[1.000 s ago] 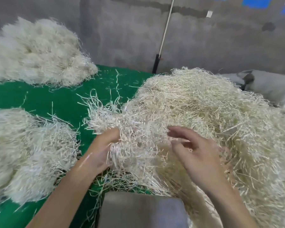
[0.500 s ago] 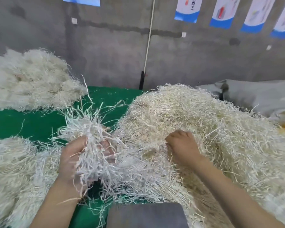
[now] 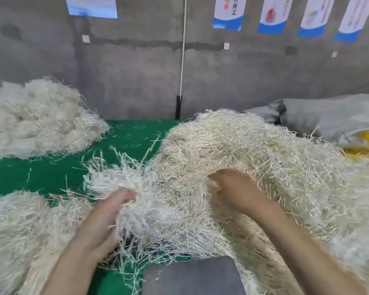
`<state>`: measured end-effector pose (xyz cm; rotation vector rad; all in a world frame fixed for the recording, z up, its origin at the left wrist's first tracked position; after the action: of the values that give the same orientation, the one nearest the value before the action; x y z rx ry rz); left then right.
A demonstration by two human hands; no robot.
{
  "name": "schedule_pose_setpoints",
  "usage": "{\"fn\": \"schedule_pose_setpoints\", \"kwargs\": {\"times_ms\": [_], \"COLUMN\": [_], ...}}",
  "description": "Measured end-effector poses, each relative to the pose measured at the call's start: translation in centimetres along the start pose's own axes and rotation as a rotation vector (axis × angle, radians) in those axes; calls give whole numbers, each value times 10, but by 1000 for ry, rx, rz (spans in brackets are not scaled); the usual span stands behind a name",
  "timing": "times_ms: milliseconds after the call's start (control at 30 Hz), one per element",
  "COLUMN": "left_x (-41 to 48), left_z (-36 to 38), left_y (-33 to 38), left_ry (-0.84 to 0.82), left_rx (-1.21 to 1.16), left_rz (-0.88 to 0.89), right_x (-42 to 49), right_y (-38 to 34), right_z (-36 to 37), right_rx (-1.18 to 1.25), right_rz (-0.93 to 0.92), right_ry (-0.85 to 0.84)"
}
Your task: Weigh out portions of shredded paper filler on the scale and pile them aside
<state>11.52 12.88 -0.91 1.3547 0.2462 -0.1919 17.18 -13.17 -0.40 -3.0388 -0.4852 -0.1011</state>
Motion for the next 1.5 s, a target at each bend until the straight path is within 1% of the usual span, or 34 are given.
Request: {"fn": "schedule_pose_setpoints", "kwargs": {"times_ms": [67, 100, 133, 167, 200, 233, 267, 300, 333, 400, 433, 500, 533, 600, 633, 733, 767, 800, 833, 867, 933, 967, 1000, 1067, 1167, 1200, 1267, 1333, 1433, 1500], "left_x": [-14, -16, -15, -16, -17, -18, -22, -26, -29, -30, -31, -37, -40, -42, -44, -58, -65, -72, -76, -79, -79, -77, -74, -69, -67, -65, -61, -56, -46, -43], "left_z": [21, 23, 27, 32, 38, 46, 56, 64, 69, 74, 74, 65, 55, 28, 15, -9, -11, -7, 1, 13, 31, 36, 37, 32, 21, 18, 16, 17, 26, 35], "left_y": [5, 5, 3, 2, 1, 0, -2, -5, -8, -14, -16, -19, -23, -26, -25, -14, -12, -13, -20, -32, -64, -77, -85, -88, -76, -67, -48, -31, -15, -11], "left_ry": [-125, -150, -153, -152, -153, -193, -249, -291, -297, -357, -402, -488, -489, -389, -305, -79, -24, -4, -27, -92, -258, -318, -341, -308, -240, -220, -189, -165, -162, -162], "left_rx": [29, 30, 15, -7, -17, -24, -33, -59, -92, -148, -131, -8, 65, 156, 208, 377, 431, 507, 623, 771, 1060, 1140, 1165, 1128, 1140, 1106, 960, 843, 765, 756], "left_rz": [38, 53, 60, 74, 81, 62, 45, 42, 47, 30, 14, -13, -34, -57, -21, 215, 291, 349, 374, 364, 282, 241, 217, 186, 195, 216, 265, 344, 386, 395], "right_x": [-18, -28, -39, -48, -55, -58, -61, -63, -63, -64, -65, -72, -77, -87, -92, -105, -108, -112, -114, -115, -118, -120, -122, -128, -135, -136, -135, -131, -126, -127], "right_y": [-15, -21, -28, -36, -47, -59, -70, -80, -87, -91, -87, -73, -64, -52, -49, -53, -58, -65, -70, -73, -74, -73, -72, -70, -57, -52, -45, -41, -38, -41], "right_z": [-25, -36, -43, -47, -49, -48, -45, -40, -35, -28, -26, -24, -23, -19, -14, 2, 7, 11, 16, 23, 38, 47, 54, 61, 53, 47, 36, 28, 20, 12], "right_rx": [49, 92, 221, 406, 604, 734, 791, 806, 778, 752, 769, 824, 833, 778, 741, 764, 776, 766, 737, 699, 612, 593, 589, 633, 792, 819, 825, 842, 927, 1014], "right_rz": [-87, -114, -139, -176, -218, -258, -299, -329, -355, -340, -318, -275, -252, -225, -220, -200, -236, -292, -334, -364, -367, -356, -360, -343, -253, -251, -276, -280, -229, -196], "right_ry": [118, 198, 249, 288, 266, 216, 180, 167, 192, 277, 288, 278, 265, 209, 174, 30, -43, -112, -171, -203, -229, -245, -267, -309, -220, -176, -83, 27, 231, 327]}}
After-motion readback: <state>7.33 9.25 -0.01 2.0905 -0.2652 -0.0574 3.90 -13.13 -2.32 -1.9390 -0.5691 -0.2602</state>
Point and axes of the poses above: each hand's wrist, its own x-axis towards the middle knuckle, its own z-axis out of the palm, y = z × x, the point moved 5 cm from there along x, towards the middle knuckle, and after that the axes turned 10 degrees about -z, right-handed, at the moved point
